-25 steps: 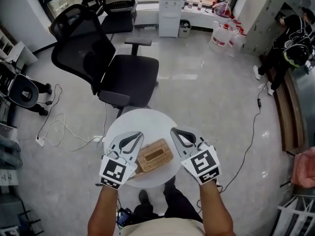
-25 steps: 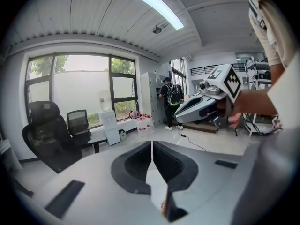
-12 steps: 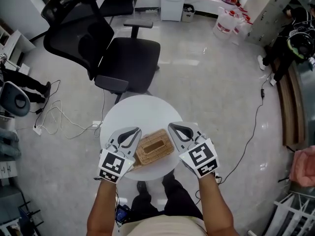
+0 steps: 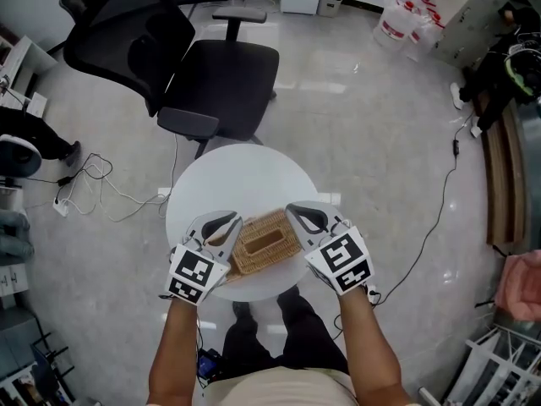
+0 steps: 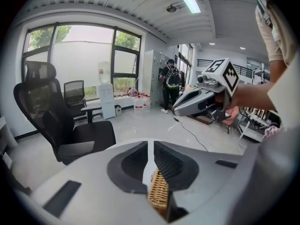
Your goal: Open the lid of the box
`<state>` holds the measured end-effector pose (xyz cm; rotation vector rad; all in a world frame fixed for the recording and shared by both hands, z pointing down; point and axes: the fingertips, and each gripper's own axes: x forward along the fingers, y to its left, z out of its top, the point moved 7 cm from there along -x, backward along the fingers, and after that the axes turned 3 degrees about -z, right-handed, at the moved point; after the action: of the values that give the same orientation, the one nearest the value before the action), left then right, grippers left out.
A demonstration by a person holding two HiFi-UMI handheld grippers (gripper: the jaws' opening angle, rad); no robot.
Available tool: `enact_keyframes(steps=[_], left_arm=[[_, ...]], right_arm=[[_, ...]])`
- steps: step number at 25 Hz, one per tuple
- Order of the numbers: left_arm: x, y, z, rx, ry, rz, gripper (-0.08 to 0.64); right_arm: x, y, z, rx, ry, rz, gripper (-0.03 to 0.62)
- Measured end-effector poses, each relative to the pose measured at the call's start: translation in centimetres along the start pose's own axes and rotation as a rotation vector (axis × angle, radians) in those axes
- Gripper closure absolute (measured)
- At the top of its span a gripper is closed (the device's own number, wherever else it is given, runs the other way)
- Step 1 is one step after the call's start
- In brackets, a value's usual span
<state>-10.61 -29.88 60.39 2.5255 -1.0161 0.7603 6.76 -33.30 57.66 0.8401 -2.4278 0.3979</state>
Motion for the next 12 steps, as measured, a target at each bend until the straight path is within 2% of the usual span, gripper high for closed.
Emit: enact_keyframes(steps=[6,12], left_arm=[[1.8,0.1,-2.0,-0.011,0.049,-0.034,0.541],[3.0,0.1,-3.6,-0.019,0.088,-0.045,0.540]], right_arm=[[2.3,-0.3,-2.2,0.033,0.032,0.041,0.595],[4.0,-0.8,-4.7,0.064,0.076,0.074,0.560]])
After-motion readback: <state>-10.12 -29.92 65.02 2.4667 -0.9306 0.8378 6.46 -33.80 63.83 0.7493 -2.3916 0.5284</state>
